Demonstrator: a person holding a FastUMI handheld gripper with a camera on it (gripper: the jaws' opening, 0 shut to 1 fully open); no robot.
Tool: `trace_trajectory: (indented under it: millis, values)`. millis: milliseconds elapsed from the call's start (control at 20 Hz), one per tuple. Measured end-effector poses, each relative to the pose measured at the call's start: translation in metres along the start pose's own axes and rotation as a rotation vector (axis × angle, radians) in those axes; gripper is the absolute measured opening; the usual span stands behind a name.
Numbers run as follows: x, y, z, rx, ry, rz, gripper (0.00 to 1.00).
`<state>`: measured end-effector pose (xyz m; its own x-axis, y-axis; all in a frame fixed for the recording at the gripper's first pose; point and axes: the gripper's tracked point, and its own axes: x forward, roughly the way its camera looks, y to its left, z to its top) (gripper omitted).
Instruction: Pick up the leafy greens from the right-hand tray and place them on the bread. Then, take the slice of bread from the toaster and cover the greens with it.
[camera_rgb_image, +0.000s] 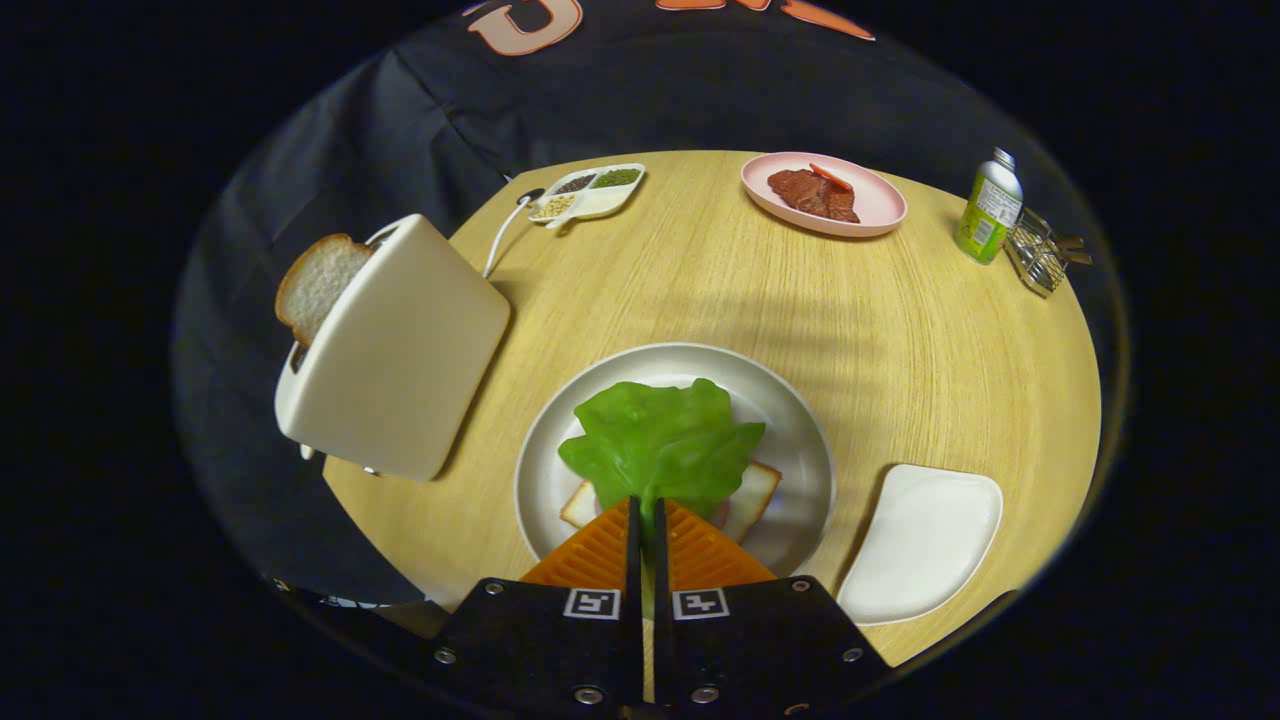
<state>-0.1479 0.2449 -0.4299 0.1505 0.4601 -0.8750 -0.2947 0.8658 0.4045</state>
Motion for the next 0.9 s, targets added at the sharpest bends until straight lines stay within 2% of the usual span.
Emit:
trace_trajectory:
  millis: [200,350,400,500,650,900]
  values:
    - [0.006,0.003,-0.008,0.039,0.023,0.019,0.13]
    - [0.003,0.009,-0.004,0.043,0.014,0.03,0.3]
    - [0.0,0.012,-0.001,0.057,0.004,0.04,0.32]
    - [-0.006,0.014,0.013,0.074,-0.042,0.036,0.39]
    - [-0.021,0.021,0.032,0.09,-0.08,0.028,0.57]
    - [-0.06,0.07,0.093,0.081,-0.203,0.083,0.76]
